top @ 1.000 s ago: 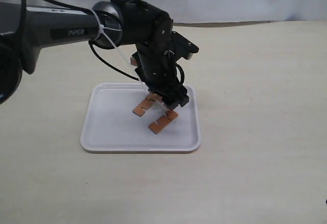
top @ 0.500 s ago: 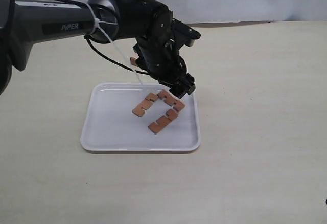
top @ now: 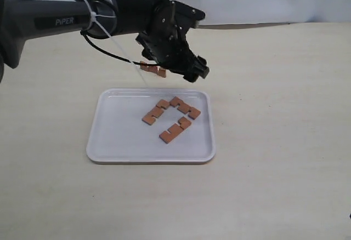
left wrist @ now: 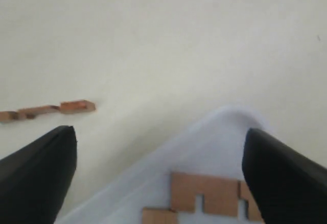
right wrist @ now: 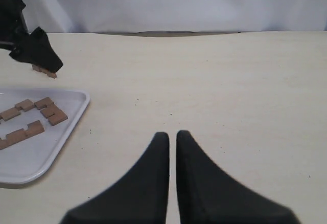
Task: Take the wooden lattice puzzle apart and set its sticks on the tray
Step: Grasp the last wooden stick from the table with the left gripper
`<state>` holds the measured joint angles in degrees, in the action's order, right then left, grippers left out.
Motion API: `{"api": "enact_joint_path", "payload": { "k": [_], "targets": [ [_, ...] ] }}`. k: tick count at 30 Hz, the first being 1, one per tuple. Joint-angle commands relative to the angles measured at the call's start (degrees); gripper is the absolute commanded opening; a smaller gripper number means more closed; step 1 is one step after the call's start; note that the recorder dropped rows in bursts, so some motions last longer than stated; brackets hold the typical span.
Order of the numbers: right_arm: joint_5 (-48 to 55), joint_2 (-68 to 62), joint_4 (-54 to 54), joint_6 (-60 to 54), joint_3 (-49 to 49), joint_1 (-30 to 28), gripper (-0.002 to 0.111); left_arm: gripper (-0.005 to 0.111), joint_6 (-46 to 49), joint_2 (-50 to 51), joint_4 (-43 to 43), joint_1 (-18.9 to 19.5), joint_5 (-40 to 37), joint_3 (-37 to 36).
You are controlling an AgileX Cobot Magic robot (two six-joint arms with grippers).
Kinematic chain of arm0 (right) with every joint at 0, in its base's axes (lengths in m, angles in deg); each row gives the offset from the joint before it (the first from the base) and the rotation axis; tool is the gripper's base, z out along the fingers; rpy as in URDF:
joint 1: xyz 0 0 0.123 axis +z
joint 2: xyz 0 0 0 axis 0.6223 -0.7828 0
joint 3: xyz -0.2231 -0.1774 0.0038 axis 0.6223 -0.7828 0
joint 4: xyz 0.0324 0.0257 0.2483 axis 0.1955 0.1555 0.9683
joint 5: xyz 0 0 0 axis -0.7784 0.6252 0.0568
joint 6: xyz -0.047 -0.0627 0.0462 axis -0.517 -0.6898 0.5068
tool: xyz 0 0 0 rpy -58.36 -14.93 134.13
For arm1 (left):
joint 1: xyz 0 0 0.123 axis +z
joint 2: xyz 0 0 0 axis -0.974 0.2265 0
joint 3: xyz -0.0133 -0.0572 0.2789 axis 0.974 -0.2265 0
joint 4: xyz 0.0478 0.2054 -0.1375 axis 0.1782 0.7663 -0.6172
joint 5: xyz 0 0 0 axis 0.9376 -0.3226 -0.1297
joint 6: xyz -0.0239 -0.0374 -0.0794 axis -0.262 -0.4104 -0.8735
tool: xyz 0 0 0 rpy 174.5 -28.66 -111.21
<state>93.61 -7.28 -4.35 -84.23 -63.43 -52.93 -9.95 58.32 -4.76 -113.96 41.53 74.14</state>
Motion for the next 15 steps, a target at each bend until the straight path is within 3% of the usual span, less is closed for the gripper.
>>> {"api": "enact_joint_path", "payload": {
  "k": [1,6,15],
  "targets": [
    [-0.4,0.3,0.0,-0.3,-0.1,-0.1,0.005,0.082,-14.5,-0.3,4.0,3.9,7.2,0.1],
    [-0.4,0.3,0.0,-0.3,-0.1,-0.1,0.005,0.083,-13.7,0.6,5.3,5.8,8.6,0.1],
    [-0.4,0.3,0.0,-0.3,-0.1,-0.1,0.005,0.103,-13.2,3.7,12.2,6.3,10.8,0.1]
  ]
}}
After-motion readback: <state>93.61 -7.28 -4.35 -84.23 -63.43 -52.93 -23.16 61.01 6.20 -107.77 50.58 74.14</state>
